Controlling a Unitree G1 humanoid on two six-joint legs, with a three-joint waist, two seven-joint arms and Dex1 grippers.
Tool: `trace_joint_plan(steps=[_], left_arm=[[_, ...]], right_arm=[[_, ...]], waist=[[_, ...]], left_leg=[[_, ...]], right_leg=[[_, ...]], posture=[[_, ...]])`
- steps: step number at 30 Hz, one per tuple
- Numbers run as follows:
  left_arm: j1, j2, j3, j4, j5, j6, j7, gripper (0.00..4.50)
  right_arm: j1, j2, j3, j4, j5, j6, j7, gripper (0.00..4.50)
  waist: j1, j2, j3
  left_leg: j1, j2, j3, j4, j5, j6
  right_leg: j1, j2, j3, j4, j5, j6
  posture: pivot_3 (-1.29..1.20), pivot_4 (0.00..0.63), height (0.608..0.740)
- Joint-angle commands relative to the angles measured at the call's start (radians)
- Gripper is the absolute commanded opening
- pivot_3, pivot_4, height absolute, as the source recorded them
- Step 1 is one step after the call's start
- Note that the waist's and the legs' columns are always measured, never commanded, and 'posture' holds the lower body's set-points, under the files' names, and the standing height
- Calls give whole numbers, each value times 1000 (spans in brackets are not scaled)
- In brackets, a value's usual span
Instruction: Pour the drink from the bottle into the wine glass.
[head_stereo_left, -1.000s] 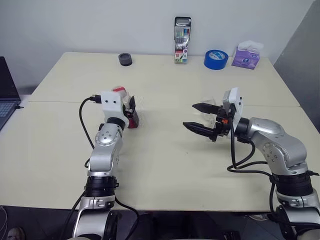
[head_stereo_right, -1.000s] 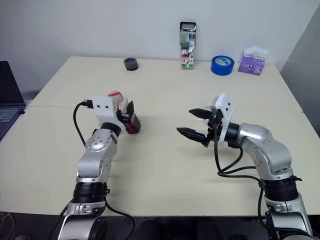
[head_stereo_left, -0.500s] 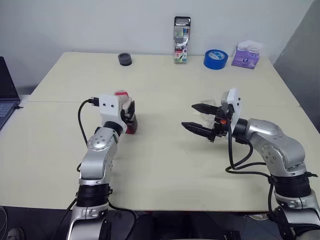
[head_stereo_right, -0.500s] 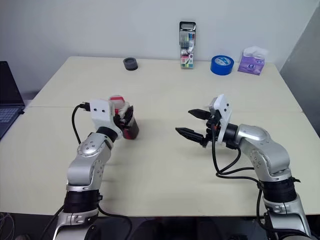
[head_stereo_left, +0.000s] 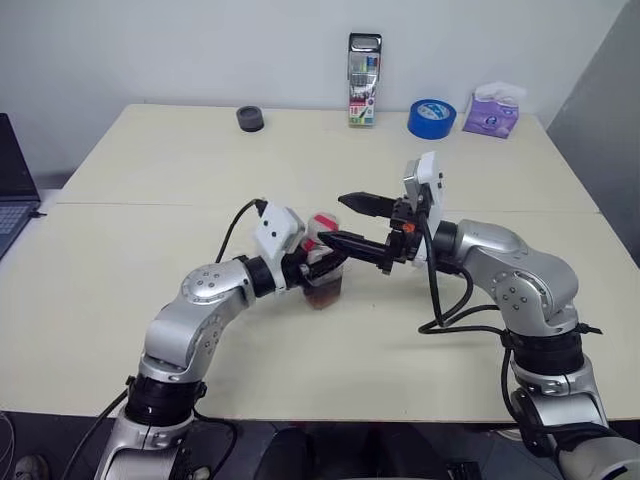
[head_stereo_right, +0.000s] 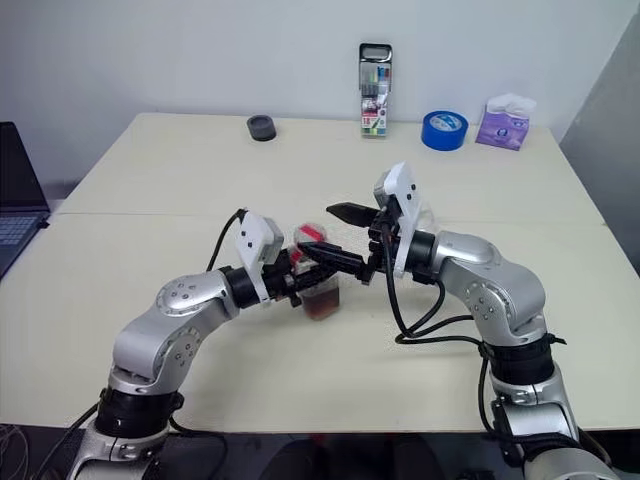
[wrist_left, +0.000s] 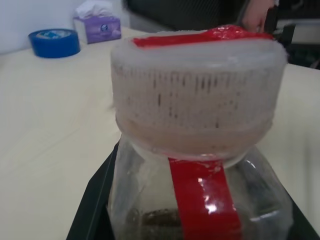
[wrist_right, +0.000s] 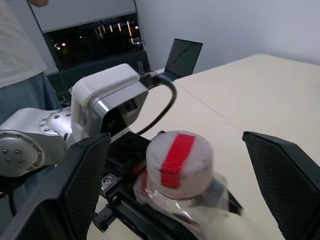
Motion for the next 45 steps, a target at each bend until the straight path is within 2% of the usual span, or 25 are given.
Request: trace_joint_plan(steps=[1, 10, 17, 20, 26, 28, 33, 37, 41, 45], left_arm=[[-47, -14, -8, 10, 1, -53, -25, 1804], [-72, -39, -32, 56, 14, -93, -35, 1804], [-69, -40, -31, 66, 17, -104, -36, 1804], [-67, -37, -29, 65, 17, -105, -36, 1804], [-51, -29, -22, 42, 9, -95, -39, 1804], [-46, -28, -20, 24, -2, -84, -43, 1804], [-45, -33, -13, -39, -57, -39, -58, 1804], [-17, -4, -21, -134, -125, 11, -101, 1804], [5, 40, -19, -219, -194, 64, -131, 1804], [10, 48, -18, -227, -205, 76, -123, 1804]], right_arm=[[-22, 4, 1, -31, 15, 2, -6, 4500], [-38, 55, -54, -9, 45, 33, -86, 4500], [-33, 50, -52, -5, 43, 27, -88, 4500], [-29, 48, -51, -1, 41, 23, -83, 3970], [-20, 30, -43, 4, 36, 6, -57, 1868], [-19, 15, -37, 7, 36, -1, -33, 1840], [-74, -49, -14, 66, 38, -48, 119, 1840], [-185, -88, 29, 178, 41, -95, 335, 1839], [-298, -108, 117, 312, -22, -200, 579, 1839], [-341, -121, 126, 391, -85, -264, 626, 1839]], waist=[[0, 0, 0], [-1, 0, 0], [-1, 0, 0], [-1, 0, 0], [-1, 0, 0], [-1, 0, 0], [-2, 0, 0], [-7, 0, 0], [-5, 1, 1], [-1, 1, 1]], left_leg=[[0, 0, 0, 0, 0, 0], [0, 0, 0, 0, 0, 0], [0, 0, 0, 0, 0, 0], [0, 0, 0, 0, 0, 0], [0, 0, 0, 0, 0, 0], [0, 0, 0, 0, 0, 0], [-1, 0, 0, 0, 0, 0], [0, 0, 0, 0, 0, 0], [0, 0, 0, 0, 0, 0], [0, 0, -1, 0, 0, 0]], right_leg=[[0, 0, 0, 0, 0, 0], [0, 0, 0, 0, 0, 0], [0, 0, 0, 0, 0, 0], [0, 0, 0, 0, 0, 0], [0, 0, 0, 0, 0, 0], [0, 0, 0, 0, 0, 0], [0, 0, 0, 0, 0, 0], [0, 0, 0, 0, 0, 0], [-1, 0, 0, 0, 0, 0], [0, 0, 0, -1, 0, 0]], posture=[[0, 150, 740], [0, 150, 740], [0, 150, 740], [0, 150, 740], [0, 150, 740], [0, 150, 740], [0, 150, 740], [0, 150, 740], [0, 150, 740], [0, 150, 740]])
